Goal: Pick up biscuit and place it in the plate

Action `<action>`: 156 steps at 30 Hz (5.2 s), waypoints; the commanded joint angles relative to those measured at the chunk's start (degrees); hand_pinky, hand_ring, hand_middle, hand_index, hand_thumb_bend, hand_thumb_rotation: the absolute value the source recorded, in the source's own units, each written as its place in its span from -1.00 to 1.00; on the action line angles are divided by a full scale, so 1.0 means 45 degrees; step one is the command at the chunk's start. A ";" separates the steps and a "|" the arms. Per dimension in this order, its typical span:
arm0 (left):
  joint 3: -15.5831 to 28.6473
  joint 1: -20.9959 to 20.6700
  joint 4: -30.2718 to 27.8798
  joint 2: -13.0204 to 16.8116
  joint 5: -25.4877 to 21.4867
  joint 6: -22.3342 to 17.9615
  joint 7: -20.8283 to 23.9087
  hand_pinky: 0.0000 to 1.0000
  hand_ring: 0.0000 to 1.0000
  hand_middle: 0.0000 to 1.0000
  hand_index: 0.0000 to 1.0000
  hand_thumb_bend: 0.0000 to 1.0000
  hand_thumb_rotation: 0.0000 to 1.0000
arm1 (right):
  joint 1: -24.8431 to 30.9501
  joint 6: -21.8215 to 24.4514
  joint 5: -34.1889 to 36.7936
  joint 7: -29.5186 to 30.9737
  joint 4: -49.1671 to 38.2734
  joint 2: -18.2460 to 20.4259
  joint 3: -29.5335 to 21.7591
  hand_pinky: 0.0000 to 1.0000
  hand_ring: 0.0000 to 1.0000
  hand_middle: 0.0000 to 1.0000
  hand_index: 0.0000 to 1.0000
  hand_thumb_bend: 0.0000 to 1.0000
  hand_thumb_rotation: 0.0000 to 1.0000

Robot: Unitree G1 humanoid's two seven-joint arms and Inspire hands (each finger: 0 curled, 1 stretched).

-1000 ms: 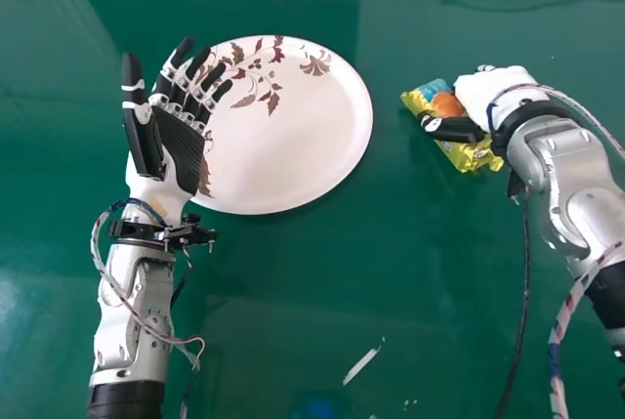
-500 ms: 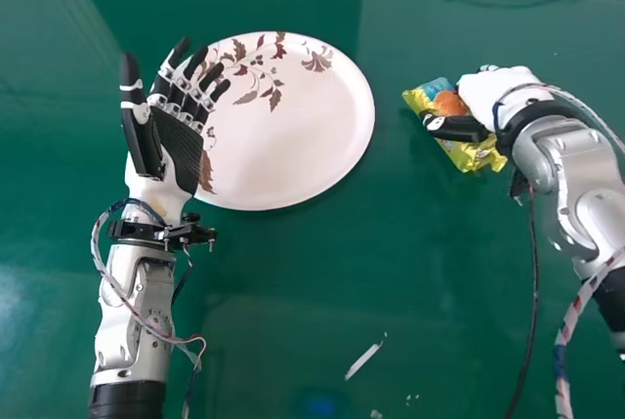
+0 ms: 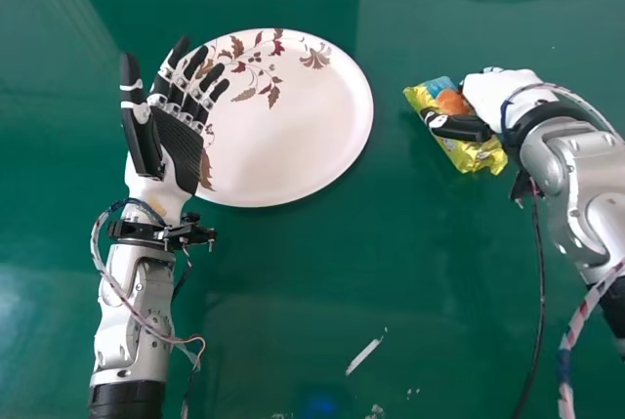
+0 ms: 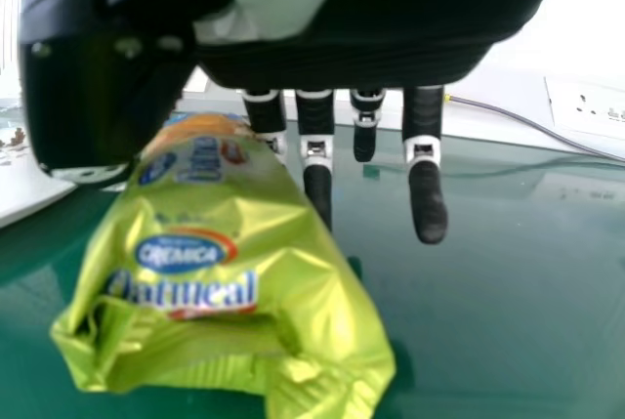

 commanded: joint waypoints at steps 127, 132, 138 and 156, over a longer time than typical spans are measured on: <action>0.0021 -0.0054 -0.0027 -0.0018 -0.0067 0.0449 -0.0047 0.75 0.67 0.83 0.88 1.00 0.29 | -0.3883 -0.4243 0.2166 -0.2857 -0.0098 0.2937 -0.0211 -0.52 -0.23 0.01 0.05 -0.01 -1.00; 0.0012 -0.0060 -0.0035 -0.0039 -0.0024 0.0446 0.0000 0.72 0.65 0.82 0.86 1.00 0.32 | -0.4187 -0.4689 0.2234 -0.3441 0.0755 0.3154 0.0009 -0.52 -0.12 -0.04 0.01 0.00 -1.00; 0.0021 -0.0096 0.0004 -0.0047 -0.0030 0.0460 0.0015 0.72 0.67 0.83 0.86 1.00 0.34 | -0.4646 -0.4938 0.2174 -0.3644 0.1632 0.3325 0.0361 -0.52 -0.11 -0.05 0.00 0.00 -1.00; 0.0063 -0.0171 0.0130 -0.0059 -0.0059 0.0324 -0.0057 0.69 0.61 0.77 0.79 1.00 0.32 | -0.6338 -0.5696 0.2016 -0.3965 0.4479 0.3869 0.1495 -0.52 -0.18 -0.02 0.03 -0.01 -1.00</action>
